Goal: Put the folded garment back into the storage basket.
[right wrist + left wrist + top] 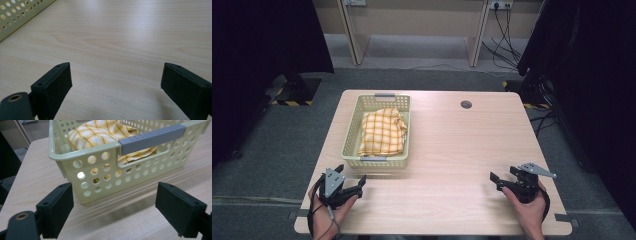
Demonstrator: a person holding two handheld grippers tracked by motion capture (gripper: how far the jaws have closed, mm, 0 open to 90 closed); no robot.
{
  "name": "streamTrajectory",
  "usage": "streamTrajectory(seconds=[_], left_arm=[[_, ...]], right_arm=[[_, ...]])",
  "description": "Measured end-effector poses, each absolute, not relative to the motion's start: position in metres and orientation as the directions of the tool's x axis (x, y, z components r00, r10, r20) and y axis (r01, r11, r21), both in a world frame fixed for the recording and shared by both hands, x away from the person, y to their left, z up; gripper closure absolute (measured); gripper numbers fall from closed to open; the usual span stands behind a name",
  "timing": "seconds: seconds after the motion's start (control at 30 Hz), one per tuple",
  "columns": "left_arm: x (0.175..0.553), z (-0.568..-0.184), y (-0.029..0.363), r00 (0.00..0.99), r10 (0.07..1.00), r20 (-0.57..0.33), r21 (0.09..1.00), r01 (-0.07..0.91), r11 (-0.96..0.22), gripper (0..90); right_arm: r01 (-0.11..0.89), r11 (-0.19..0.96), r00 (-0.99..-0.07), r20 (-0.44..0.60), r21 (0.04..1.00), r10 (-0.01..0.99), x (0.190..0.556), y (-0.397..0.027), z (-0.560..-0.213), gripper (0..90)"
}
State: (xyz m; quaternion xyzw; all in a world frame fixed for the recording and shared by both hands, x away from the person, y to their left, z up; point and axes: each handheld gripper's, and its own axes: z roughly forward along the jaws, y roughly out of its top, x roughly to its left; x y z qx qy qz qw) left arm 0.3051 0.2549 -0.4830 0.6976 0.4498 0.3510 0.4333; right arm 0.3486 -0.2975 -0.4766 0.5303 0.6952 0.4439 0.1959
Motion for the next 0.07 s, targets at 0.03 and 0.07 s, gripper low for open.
streamTrajectory(seconds=[0.03,0.07], left_arm=[[0.3051,-0.483,0.255,0.348,0.932,0.099,0.92,0.324,-0.219,14.9],[0.3051,-0.483,0.255,0.348,0.932,0.099,0.92,0.324,-0.219,14.8]], right_arm=[[0.563,0.043,-0.361,0.199,0.825,0.911,0.3485,-0.2976,-0.4766,10.5],[0.564,0.043,-0.362,0.199,0.825,0.911,0.3486,-0.2975,-0.4766,10.3]])
